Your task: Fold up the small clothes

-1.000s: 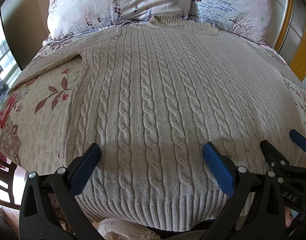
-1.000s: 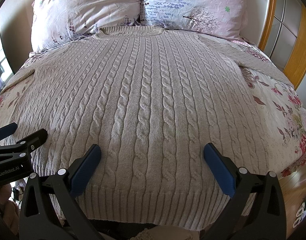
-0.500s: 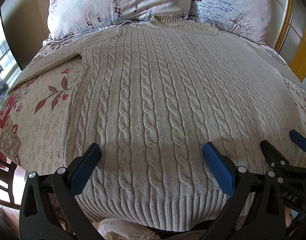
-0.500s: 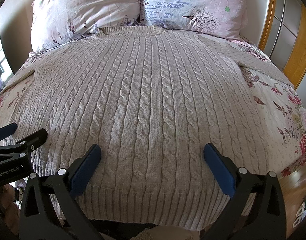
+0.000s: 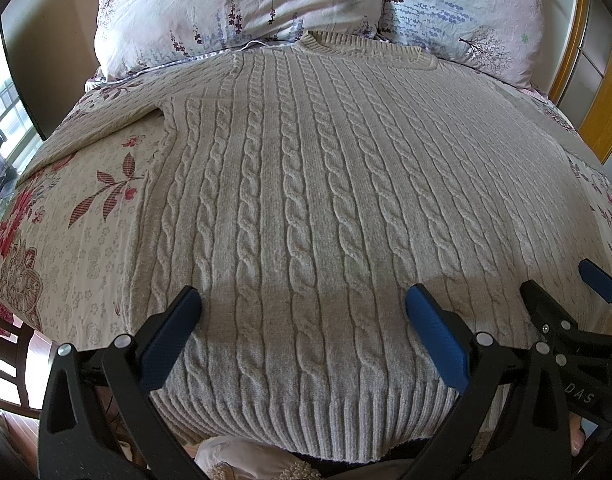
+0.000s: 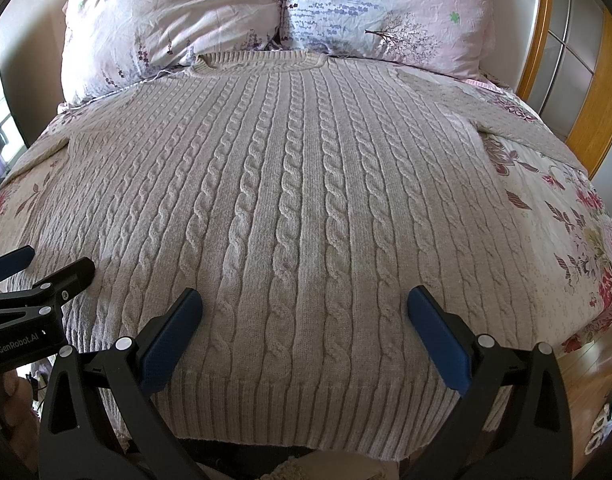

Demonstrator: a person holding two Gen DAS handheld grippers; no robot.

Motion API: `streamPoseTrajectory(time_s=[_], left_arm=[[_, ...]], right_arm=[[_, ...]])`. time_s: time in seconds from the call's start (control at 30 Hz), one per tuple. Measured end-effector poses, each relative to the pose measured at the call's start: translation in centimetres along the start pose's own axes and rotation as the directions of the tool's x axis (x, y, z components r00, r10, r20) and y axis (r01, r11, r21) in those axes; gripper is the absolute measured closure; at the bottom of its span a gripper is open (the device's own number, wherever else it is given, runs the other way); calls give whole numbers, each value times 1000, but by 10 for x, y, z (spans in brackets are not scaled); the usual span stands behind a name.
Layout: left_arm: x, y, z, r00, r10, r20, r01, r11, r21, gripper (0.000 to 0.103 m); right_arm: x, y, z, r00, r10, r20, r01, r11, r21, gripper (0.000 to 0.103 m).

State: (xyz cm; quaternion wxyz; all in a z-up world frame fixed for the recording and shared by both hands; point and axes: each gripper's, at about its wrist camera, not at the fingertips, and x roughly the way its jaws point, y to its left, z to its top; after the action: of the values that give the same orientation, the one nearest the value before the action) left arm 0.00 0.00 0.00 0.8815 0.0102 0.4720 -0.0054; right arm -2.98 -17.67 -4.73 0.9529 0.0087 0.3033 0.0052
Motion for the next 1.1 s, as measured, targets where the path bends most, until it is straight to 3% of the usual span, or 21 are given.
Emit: streamPoseTrajectory(time_s=[0.63,0.9,1.0,1.1], left_arm=[[0,0,0,1000,1,2,-1,1000,2,2],[4,2,6,1000,-12,27,11,999,31,2],[8,2,14,999,-30,38,28,999,47,2],[12,4,26,998,-29,52,26,998,60,2]], right_arm=[[9,4,1,1000,27,-5,-27,999,-30,1],[12,-5,-4,991,108,78,-100,989,-104,1],[16,-21,8,991,121,63,-117,991,-60,1],[17,-62,32,985,147,89,-155,984,89,1]])
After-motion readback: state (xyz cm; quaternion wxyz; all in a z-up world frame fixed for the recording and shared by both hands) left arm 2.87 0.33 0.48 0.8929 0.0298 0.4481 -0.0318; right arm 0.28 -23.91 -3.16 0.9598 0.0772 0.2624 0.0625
